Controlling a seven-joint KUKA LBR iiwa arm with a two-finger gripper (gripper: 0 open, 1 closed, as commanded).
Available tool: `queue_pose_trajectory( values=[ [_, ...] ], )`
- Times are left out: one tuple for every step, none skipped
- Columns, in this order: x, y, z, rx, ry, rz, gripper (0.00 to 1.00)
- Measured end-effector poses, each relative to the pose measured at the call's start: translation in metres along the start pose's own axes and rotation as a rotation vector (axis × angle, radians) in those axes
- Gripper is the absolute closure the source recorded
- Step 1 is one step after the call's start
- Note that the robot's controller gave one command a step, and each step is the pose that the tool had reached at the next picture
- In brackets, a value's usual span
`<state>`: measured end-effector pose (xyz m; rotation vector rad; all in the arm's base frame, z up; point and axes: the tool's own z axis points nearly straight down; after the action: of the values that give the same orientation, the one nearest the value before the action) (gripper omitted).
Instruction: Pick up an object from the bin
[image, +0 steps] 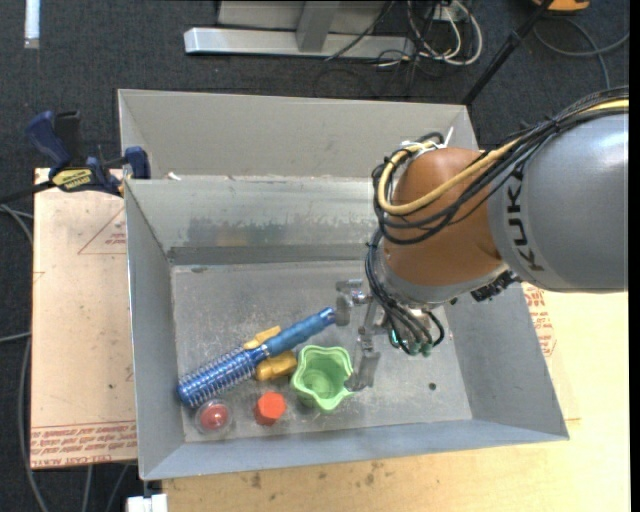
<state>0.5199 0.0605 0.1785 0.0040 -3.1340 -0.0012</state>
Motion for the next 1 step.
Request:
queue_pose_trajectory(
  values=[
    [-0.0200, 0.0678, 0.0837, -0.002, -0.010, 0.009, 0.00]
  ],
)
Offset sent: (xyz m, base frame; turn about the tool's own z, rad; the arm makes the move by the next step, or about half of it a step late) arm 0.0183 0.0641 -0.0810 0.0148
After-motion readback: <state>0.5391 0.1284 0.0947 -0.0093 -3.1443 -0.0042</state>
